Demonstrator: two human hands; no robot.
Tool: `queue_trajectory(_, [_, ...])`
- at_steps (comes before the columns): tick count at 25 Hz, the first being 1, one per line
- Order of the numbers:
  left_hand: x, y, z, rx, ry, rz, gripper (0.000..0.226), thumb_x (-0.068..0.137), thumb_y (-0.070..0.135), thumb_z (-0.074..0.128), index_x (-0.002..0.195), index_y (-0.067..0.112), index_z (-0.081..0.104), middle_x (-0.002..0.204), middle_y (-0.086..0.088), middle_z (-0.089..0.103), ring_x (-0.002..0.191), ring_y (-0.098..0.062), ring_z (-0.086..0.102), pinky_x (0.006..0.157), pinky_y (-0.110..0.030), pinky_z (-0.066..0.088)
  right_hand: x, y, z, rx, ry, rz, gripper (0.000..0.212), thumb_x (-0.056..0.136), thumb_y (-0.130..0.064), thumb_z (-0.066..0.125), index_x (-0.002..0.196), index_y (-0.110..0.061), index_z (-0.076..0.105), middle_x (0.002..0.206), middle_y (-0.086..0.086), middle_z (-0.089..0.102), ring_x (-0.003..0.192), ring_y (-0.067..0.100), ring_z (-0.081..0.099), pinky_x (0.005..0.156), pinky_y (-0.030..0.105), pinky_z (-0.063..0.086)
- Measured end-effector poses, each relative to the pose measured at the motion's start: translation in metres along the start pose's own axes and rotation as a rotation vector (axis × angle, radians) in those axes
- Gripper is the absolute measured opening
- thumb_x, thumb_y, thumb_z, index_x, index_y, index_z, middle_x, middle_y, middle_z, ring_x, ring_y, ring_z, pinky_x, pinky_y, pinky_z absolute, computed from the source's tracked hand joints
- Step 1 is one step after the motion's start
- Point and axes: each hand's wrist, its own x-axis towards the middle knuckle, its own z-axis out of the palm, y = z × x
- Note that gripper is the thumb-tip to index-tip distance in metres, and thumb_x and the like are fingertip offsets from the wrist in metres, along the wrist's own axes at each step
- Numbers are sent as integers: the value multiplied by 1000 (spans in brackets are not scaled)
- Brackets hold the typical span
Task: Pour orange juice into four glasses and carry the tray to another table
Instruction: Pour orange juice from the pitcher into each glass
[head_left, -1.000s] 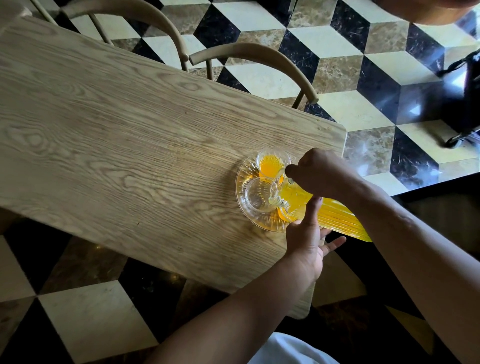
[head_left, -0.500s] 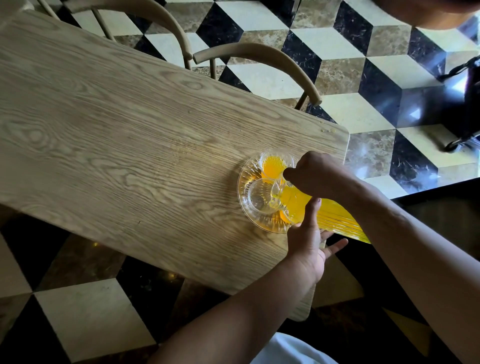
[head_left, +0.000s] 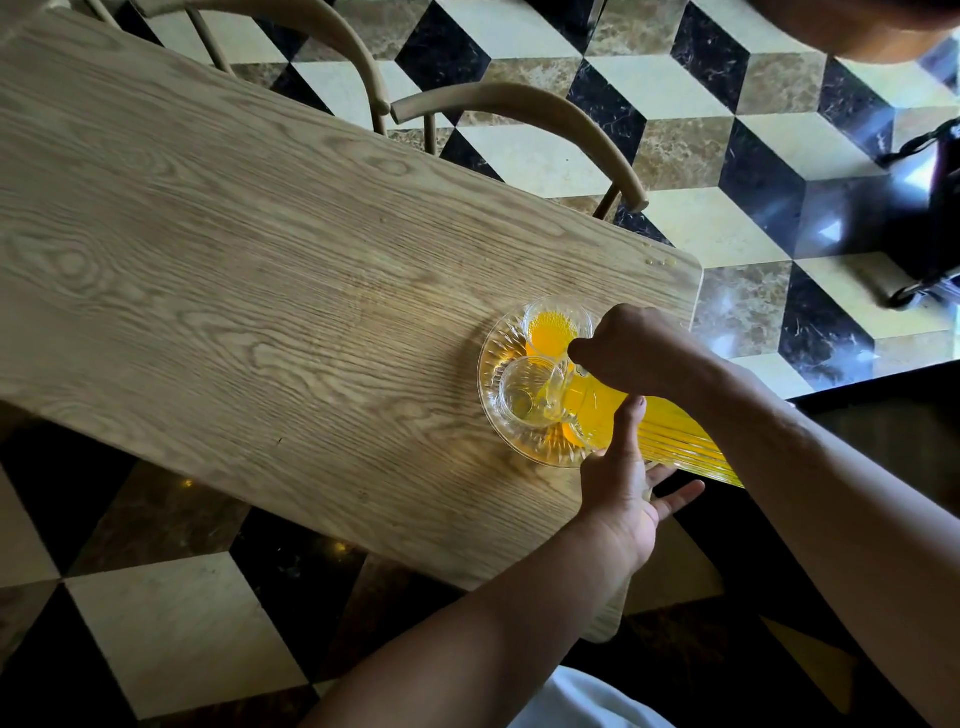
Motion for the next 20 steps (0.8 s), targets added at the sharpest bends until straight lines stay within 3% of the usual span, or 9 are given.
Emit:
queue_trajectory(8, [-3,-1,0,-2,-22,-5,137,-4,77,86,114,14,55,115,-7,53,107,-31,68,85,-59,64,-3,-3,-2,-24,-18,9,39,90,-35,56,69,-3,62,60,10,55,55,25,51,52,27,37])
queue_trajectory(14, [-5,-1,2,-13,-28,-18,134,0,77,87,115,15,58,117,-11,52,102,-28,69,77,-53,66,-6,-6,-7,-48,-35,-6,36,91,-33,56,67,-7,60,60,8,53,52,22,48,50,26,33])
queue_trajectory(20, [-5,-3,3,-39,-48,-26,125,9,75,87,115,16,60,123,-14,54,101,-27,69,80,-56,66,-7,-9,-10,-73,-51,-5,37,91,-32,56,62,-9,52,61,8,52,52,21,46,49,25,32])
